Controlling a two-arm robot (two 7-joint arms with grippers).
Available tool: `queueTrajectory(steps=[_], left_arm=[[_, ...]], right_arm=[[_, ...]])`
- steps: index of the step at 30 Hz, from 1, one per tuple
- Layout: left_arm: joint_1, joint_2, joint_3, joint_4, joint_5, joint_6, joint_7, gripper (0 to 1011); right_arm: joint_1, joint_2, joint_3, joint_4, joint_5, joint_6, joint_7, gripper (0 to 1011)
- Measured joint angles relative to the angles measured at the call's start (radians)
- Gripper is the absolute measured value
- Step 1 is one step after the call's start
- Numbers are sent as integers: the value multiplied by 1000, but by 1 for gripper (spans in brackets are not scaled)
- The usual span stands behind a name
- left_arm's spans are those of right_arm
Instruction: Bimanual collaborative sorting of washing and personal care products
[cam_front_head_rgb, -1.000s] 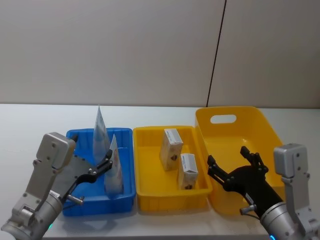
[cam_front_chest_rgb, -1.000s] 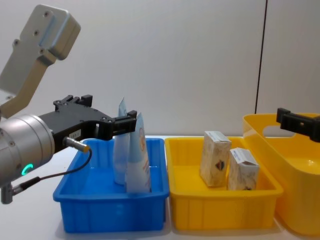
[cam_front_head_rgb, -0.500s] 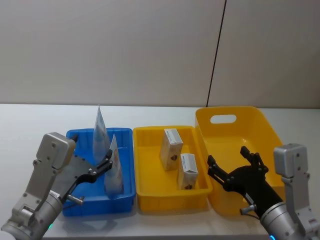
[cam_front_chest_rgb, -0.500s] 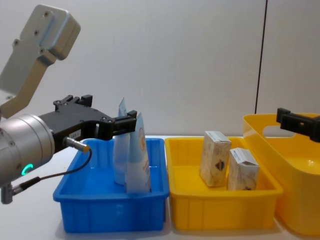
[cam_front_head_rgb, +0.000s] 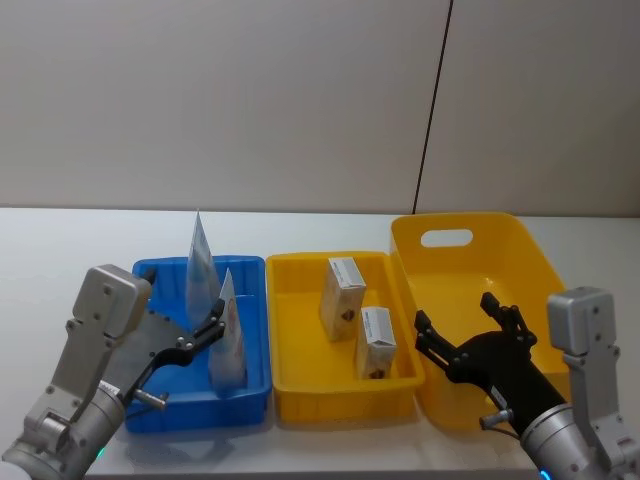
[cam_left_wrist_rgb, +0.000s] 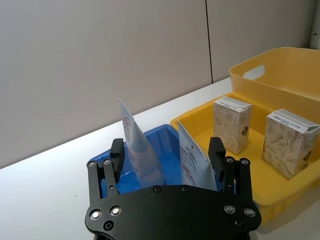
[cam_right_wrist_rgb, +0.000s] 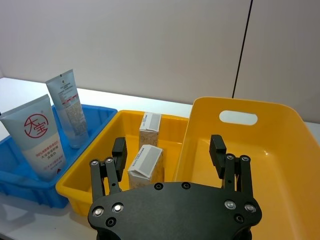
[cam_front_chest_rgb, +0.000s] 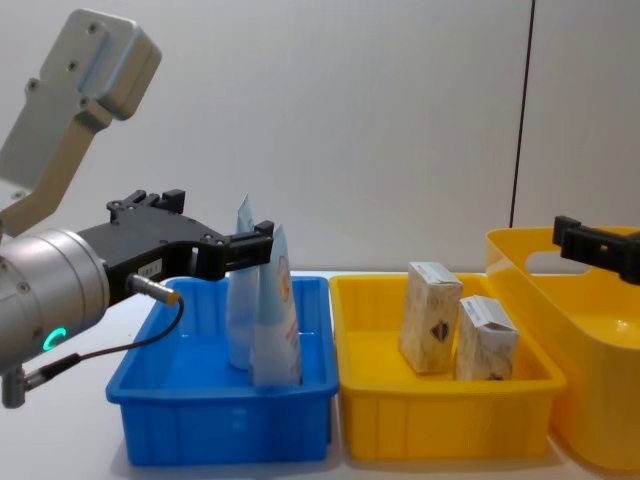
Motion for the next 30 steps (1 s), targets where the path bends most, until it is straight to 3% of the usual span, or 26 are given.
queueTrajectory(steps=[30], left_arm=[[0,0,0,0,0,0,0,1001]], right_arm=[[0,0,0,0,0,0,0,1003]])
